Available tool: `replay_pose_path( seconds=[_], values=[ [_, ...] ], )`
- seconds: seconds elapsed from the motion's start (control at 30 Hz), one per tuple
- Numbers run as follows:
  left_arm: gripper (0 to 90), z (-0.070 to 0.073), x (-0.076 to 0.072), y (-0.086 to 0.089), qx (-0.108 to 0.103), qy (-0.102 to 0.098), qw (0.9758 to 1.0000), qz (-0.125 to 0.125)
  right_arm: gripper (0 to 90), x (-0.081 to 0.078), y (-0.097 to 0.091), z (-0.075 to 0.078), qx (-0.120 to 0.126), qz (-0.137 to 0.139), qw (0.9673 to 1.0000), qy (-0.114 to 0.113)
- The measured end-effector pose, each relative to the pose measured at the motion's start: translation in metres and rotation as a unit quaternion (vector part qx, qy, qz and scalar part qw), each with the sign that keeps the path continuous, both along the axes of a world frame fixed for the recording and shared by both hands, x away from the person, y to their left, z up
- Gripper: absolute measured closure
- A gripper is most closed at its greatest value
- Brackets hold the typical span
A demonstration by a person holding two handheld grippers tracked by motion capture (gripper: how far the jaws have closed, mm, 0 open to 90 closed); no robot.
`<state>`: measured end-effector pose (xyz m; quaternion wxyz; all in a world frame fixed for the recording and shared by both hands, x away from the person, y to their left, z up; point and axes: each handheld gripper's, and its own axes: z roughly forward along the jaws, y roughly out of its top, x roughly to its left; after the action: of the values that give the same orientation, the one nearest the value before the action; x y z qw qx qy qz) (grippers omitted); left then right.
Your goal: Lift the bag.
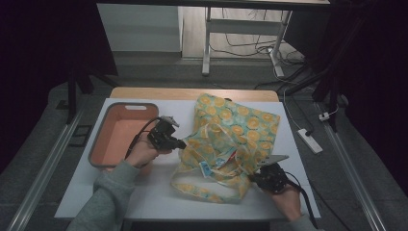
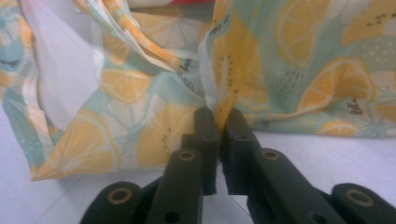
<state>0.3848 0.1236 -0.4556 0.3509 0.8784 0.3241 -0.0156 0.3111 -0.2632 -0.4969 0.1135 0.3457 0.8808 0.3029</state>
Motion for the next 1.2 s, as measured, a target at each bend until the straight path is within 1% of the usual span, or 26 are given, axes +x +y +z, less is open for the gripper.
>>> replay_pose_path(
  seconds=[0.03, 0.07, 0.17, 0.23, 0.27, 0.3, 0.37, 0.4, 0.5, 0.57, 0.6, 0.67, 0.77, 0.83, 0.93, 1.0, 1.07, 1.1, 1.13, 1.2],
  values=[
    [89.2, 0.000, -0.001, 0.002, -0.002, 0.003, 1.0000, -0.002, 87.8, 0.000, -0.001, 0.002, 0.006, 0.004, 1.0000, -0.003],
    [89.3, 0.001, -0.002, 0.004, -0.004, 0.005, 1.0000, -0.004, 88.2, 0.000, -0.002, 0.007, 0.018, 0.011, 0.9997, -0.007],
    [89.3, 0.003, -0.005, 0.011, -0.018, 0.007, 0.9998, -0.004, 89.0, 0.001, -0.003, 0.024, 0.042, 0.018, 0.9985, -0.031],
    [89.3, 0.006, -0.006, 0.017, -0.026, 0.008, 0.9996, -0.002, 89.3, 0.000, -0.002, 0.034, 0.047, 0.020, 0.9975, -0.049],
    [89.3, 0.007, -0.007, 0.020, -0.029, 0.007, 0.9995, 0.000, 89.4, 0.000, -0.002, 0.041, 0.055, 0.022, 0.9966, -0.058],
    [89.3, 0.008, -0.007, 0.022, -0.034, 0.007, 0.9994, 0.001, 89.5, -0.001, -0.002, 0.047, 0.062, 0.027, 0.9958, -0.062],
    [89.4, 0.011, -0.009, 0.026, -0.048, 0.009, 0.9988, -0.002, 89.6, -0.002, -0.001, 0.057, 0.069, 0.033, 0.9942, -0.075],
    [89.4, 0.012, -0.009, 0.027, -0.050, 0.008, 0.9987, -0.002, 89.6, -0.003, 0.001, 0.061, 0.072, 0.036, 0.9937, -0.078],
    [89.4, 0.019, -0.015, 0.031, -0.062, -0.005, 0.9981, 0.002, 89.7, -0.004, 0.004, 0.069, 0.076, 0.041, 0.9926, -0.085],
    [89.5, 0.025, -0.020, 0.033, -0.064, -0.016, 0.9978, -0.001, 89.7, -0.004, 0.007, 0.076, 0.081, 0.047, 0.9918, -0.086],
    [89.5, 0.027, -0.022, 0.034, -0.064, -0.020, 0.9977, 0.000, 89.8, -0.004, 0.008, 0.080, 0.084, 0.047, 0.9912, -0.091],
    [89.5, 0.033, -0.026, 0.040, -0.075, -0.026, 0.9968, 0.005, 89.7, -0.003, 0.009, 0.088, 0.081, 0.048, 0.9902, -0.102],
    [89.5, 0.036, -0.030, 0.045, -0.086, -0.038, 0.9954, 0.019, 89.8, 0.001, 0.010, 0.101, 0.088, 0.045, 0.9880, -0.118],
    [89.5, 0.038, -0.032, 0.046, -0.092, -0.046, 0.9945, 0.021, 89.7, 0.005, 0.010, 0.104, 0.097, 0.043, 0.9870, -0.121],
    [89.5, 0.044, -0.035, 0.046, -0.111, -0.053, 0.9921, 0.022, 89.7, 0.009, 0.013, 0.111, 0.106, 0.045, 0.9851, -0.128],
    [89.5, 0.050, -0.037, 0.047, -0.122, -0.064, 0.9900, 0.028, 89.7, 0.010, 0.014, 0.116, 0.111, 0.045, 0.9832, -0.138],
    [89.6, 0.059, -0.042, 0.050, -0.141, -0.084, 0.9857, 0.037, 89.7, 0.010, 0.012, 0.124, 0.122, 0.046, 0.9806, -0.146],
    [89.6, 0.064, -0.046, 0.051, -0.154, -0.095, 0.9828, 0.036, 89.7, 0.009, 0.012, 0.129, 0.129, 0.046, 0.9788, -0.153],
    [89.6, 0.071, -0.050, 0.052, -0.164, -0.105, 0.9802, 0.037, 89.8, 0.008, 0.011, 0.135, 0.138, 0.047, 0.9765, -0.159],
    [89.6, 0.084, -0.056, 0.054, -0.174, -0.127, 0.9759, 0.036, 89.7, 0.006, 0.011, 0.148, 0.150, 0.047, 0.9719, -0.175]
  ],
)
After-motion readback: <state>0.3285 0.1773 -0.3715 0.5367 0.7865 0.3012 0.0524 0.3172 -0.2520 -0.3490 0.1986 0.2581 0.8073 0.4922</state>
